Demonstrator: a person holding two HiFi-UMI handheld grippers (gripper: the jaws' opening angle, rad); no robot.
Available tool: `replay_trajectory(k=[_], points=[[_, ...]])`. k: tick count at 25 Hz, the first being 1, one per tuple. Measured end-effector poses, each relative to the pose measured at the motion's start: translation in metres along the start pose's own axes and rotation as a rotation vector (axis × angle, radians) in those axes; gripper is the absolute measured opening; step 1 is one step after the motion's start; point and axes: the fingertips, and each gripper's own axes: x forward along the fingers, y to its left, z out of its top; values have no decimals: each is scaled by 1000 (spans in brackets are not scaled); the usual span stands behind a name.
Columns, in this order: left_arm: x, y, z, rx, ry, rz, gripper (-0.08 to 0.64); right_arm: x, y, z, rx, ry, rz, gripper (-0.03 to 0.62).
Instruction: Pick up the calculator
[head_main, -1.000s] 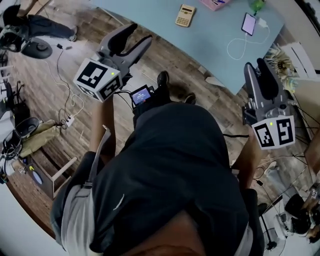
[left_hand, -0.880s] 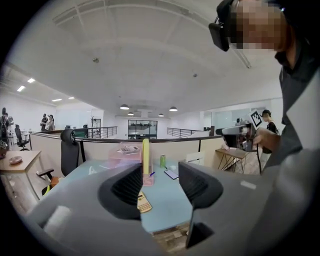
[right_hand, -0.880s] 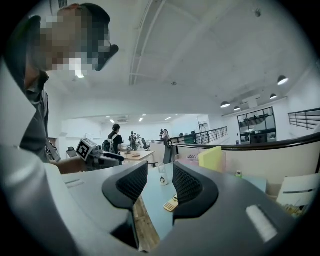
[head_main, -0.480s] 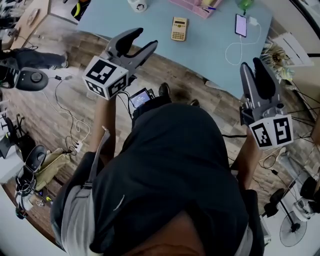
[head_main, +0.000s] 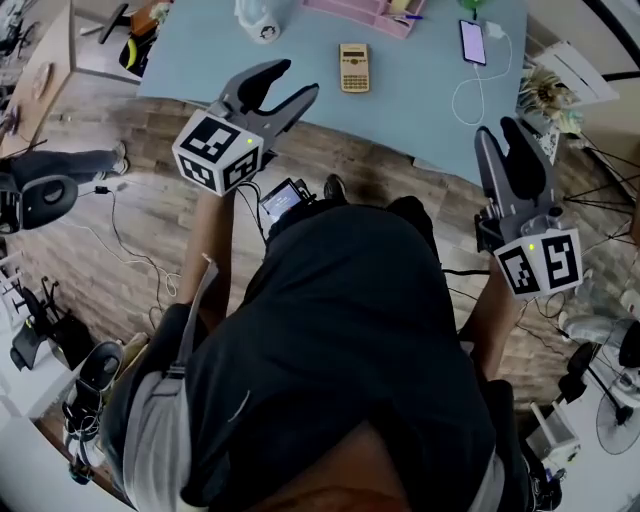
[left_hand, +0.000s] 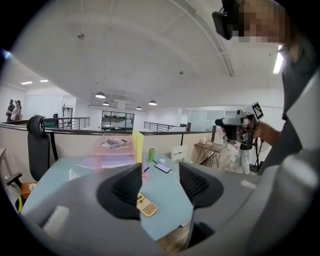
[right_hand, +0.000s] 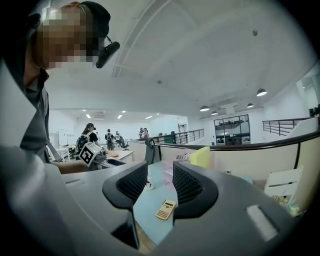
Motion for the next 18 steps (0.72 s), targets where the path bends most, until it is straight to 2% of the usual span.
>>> replay_trajectory(k=[5, 9, 15, 18], points=[[15, 13, -13, -10, 25, -31, 252, 10, -2, -11, 14, 34, -23, 150], [29, 19, -24, -28, 53, -38, 255, 25, -10, -17, 26, 52, -7, 150], [53, 25, -42, -48, 118, -31, 259, 66, -29, -40, 63, 99, 87, 150], [65, 29, -53, -84, 152, -11, 259, 96, -40, -55, 71, 135, 156, 150]])
